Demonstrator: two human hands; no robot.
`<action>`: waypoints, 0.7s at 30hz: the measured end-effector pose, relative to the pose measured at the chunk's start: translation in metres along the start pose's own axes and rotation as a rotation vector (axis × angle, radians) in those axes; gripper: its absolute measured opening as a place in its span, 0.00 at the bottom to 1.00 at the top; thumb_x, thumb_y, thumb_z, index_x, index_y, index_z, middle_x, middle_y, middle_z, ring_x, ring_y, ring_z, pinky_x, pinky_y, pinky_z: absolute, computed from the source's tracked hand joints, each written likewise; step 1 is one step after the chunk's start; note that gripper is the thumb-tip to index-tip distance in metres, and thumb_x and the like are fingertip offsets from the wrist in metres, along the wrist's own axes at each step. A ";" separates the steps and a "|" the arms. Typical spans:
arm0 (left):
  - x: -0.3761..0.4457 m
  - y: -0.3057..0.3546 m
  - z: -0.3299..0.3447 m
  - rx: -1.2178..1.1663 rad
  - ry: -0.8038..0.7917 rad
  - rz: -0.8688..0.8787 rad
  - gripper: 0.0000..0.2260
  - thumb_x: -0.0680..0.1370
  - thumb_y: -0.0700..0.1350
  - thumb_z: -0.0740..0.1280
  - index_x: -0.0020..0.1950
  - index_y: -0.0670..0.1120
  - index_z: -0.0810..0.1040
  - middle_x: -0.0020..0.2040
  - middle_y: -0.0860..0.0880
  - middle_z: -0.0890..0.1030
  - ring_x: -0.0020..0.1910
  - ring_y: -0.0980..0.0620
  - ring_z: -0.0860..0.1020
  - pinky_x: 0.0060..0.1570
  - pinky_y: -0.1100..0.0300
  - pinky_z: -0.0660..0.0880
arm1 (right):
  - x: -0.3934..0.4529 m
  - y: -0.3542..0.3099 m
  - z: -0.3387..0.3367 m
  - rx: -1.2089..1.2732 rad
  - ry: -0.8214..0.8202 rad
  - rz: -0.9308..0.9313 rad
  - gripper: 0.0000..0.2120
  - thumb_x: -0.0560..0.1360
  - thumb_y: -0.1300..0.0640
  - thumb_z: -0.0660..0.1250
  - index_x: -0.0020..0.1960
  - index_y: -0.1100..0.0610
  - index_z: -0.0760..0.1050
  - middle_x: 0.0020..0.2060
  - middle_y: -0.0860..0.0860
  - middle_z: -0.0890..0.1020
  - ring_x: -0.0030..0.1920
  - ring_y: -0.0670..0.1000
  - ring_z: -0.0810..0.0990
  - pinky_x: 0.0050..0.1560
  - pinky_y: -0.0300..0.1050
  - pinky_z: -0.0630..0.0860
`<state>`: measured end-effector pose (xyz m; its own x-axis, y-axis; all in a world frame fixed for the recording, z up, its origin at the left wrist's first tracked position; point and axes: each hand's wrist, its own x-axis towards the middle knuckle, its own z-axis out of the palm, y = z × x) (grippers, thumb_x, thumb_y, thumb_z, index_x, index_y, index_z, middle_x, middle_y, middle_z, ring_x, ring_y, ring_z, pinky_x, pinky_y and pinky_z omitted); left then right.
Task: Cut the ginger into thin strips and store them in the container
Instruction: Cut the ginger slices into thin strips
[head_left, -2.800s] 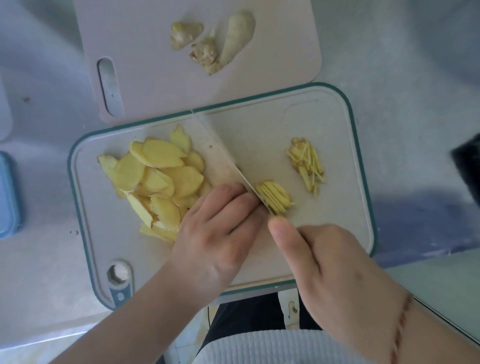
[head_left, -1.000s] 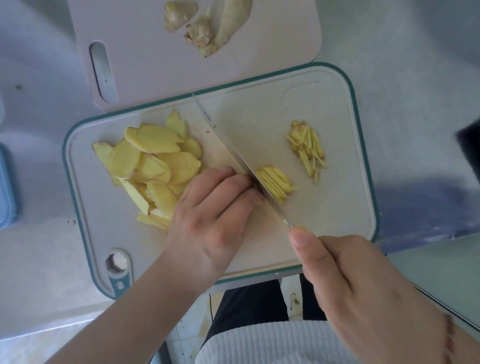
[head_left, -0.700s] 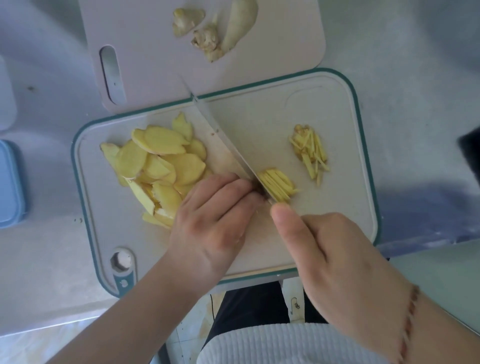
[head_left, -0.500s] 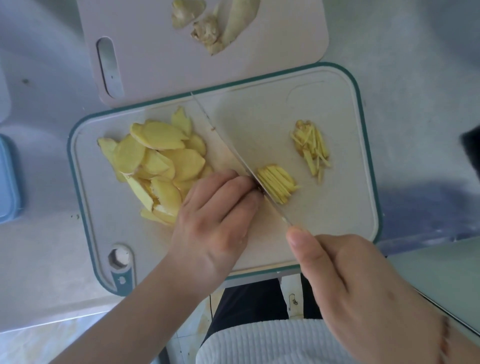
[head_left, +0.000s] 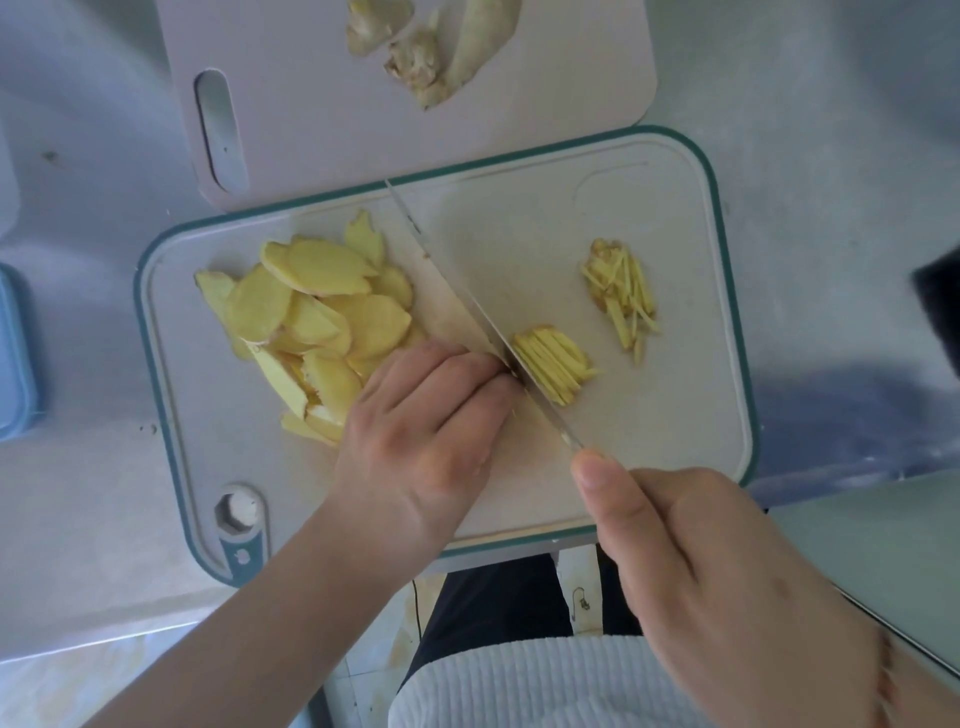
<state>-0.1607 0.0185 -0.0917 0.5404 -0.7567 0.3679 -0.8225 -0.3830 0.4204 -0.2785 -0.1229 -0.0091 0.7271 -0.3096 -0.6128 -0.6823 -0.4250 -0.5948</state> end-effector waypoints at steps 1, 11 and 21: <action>0.000 0.000 0.000 0.003 -0.002 0.004 0.05 0.77 0.31 0.71 0.44 0.36 0.85 0.44 0.42 0.85 0.42 0.41 0.83 0.42 0.48 0.78 | -0.001 0.002 0.002 -0.002 0.020 -0.002 0.36 0.68 0.24 0.40 0.35 0.56 0.65 0.25 0.47 0.71 0.28 0.48 0.71 0.31 0.36 0.67; -0.002 0.000 0.002 -0.017 0.020 0.023 0.06 0.74 0.27 0.71 0.44 0.36 0.85 0.44 0.42 0.84 0.45 0.42 0.81 0.45 0.52 0.77 | 0.041 -0.023 0.002 0.133 0.007 -0.104 0.29 0.72 0.31 0.46 0.25 0.52 0.58 0.16 0.47 0.62 0.20 0.47 0.62 0.23 0.38 0.62; -0.023 -0.007 -0.022 0.067 0.019 -0.014 0.05 0.78 0.34 0.71 0.46 0.40 0.86 0.49 0.46 0.86 0.50 0.44 0.83 0.54 0.53 0.77 | -0.018 0.022 -0.011 0.241 -0.206 -0.007 0.31 0.70 0.27 0.49 0.31 0.55 0.62 0.23 0.48 0.63 0.24 0.44 0.62 0.28 0.33 0.62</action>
<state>-0.1637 0.0503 -0.0850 0.5544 -0.7413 0.3782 -0.8247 -0.4285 0.3690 -0.3062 -0.1360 -0.0054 0.7180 -0.1176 -0.6860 -0.6934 -0.2054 -0.6906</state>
